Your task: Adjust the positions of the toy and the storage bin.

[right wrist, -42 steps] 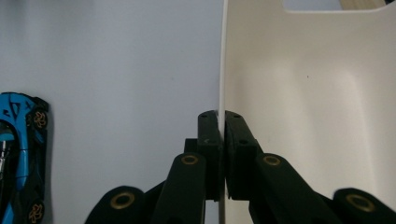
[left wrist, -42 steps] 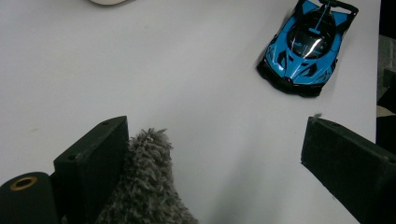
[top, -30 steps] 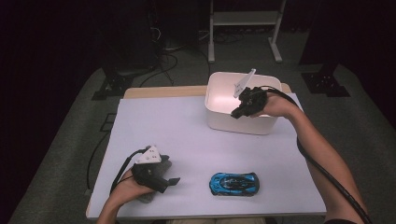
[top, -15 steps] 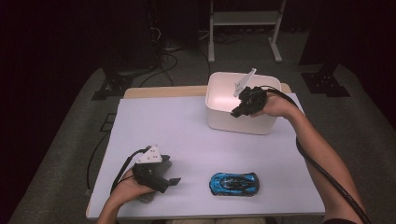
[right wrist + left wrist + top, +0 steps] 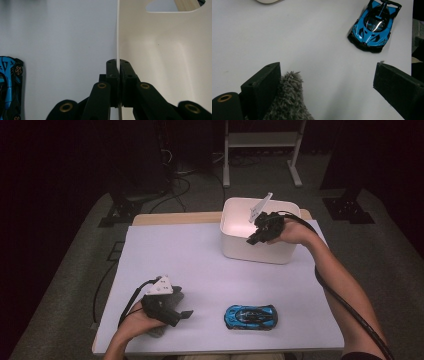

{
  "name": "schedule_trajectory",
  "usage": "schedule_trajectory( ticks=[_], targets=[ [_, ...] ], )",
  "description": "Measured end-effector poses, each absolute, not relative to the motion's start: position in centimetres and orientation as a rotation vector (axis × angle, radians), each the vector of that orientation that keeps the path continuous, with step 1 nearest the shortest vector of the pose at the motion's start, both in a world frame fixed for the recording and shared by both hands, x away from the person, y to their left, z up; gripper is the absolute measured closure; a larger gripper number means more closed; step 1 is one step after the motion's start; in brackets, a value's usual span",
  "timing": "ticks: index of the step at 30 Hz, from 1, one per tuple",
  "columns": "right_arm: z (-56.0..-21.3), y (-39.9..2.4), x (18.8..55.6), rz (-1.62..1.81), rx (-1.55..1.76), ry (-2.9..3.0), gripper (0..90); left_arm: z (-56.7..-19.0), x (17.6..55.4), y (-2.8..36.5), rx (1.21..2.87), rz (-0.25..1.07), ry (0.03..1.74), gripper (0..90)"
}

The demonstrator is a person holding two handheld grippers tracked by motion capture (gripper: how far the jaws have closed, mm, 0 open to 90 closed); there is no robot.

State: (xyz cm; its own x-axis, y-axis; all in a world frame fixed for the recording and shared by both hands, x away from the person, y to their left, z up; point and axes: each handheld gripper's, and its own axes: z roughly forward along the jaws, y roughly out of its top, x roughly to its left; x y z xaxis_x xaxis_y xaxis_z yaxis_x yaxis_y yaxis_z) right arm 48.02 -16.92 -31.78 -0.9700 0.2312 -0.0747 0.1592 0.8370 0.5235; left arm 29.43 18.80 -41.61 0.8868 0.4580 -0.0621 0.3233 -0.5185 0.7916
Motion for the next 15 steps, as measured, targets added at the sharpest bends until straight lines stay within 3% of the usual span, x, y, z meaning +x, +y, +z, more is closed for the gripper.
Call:
schedule_trajectory(
  ticks=[15],
  targets=[
    [-32.41,-16.2,48.35,0.738,0.3,2.936,86.3,-41.67,29.31,19.06,2.162,0.189,0.568,7.6]
  ],
)
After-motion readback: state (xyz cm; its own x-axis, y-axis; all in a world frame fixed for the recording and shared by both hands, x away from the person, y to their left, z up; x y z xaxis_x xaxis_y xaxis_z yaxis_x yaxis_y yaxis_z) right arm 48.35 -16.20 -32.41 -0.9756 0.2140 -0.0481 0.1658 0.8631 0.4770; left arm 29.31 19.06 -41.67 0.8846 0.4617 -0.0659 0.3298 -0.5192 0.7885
